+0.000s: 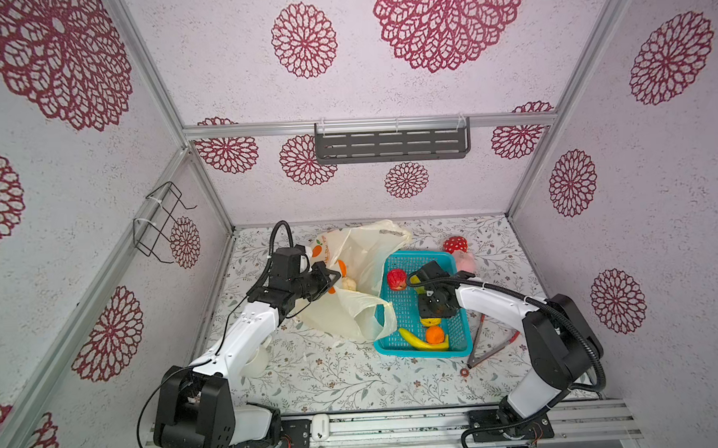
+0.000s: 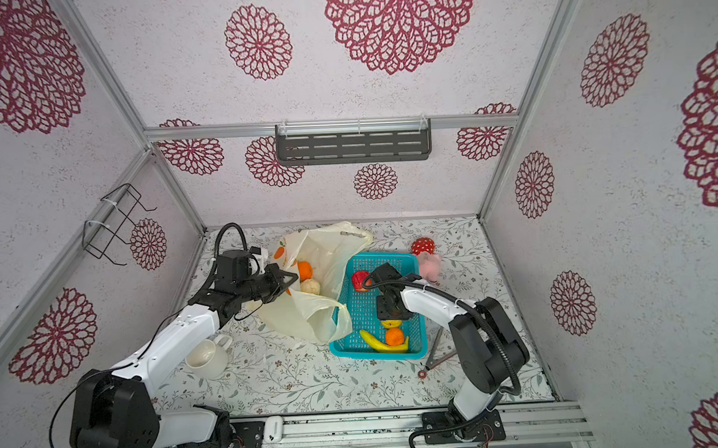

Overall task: Place the fruits into the plastic bag
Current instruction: 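Carry the yellow fruit into the open bag and open the right gripper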

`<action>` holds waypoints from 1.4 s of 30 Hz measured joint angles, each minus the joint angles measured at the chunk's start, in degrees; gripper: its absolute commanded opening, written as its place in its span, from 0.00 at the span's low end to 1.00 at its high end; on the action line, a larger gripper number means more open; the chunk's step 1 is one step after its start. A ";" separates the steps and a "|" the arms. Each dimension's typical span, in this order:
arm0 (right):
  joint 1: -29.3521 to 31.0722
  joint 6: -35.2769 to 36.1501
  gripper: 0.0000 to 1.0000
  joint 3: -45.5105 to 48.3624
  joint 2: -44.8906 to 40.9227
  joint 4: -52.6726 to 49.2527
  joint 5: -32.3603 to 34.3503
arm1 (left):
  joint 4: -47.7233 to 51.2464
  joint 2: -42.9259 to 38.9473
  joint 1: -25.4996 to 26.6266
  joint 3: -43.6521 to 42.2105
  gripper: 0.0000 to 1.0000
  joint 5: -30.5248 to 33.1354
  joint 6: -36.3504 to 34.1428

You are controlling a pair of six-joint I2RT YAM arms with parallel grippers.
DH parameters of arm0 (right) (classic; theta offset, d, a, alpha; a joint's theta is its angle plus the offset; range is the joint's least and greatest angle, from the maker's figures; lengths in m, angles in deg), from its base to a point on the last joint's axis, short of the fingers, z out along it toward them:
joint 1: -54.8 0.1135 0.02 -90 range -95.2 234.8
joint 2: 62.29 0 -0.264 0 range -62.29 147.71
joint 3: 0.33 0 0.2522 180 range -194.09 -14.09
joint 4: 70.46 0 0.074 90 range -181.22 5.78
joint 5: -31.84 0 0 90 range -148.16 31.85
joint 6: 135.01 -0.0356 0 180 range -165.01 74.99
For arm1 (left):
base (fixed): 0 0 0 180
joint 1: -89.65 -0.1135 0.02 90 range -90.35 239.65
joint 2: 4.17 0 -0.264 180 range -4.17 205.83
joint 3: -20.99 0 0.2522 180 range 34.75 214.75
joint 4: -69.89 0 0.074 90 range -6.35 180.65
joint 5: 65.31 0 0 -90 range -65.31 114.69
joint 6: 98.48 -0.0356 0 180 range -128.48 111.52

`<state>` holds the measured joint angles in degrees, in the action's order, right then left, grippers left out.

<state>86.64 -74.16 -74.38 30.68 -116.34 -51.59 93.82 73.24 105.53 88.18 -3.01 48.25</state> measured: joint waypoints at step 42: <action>8.92 -1.84 0.77 -28.35 17.92 21.33 -15.17 | -0.44 -0.02 0.28 0.00 0.00 1.01 -0.35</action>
<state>95.55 -75.99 -102.73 48.60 -95.00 -66.76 93.38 73.22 105.81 88.18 -2.01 47.90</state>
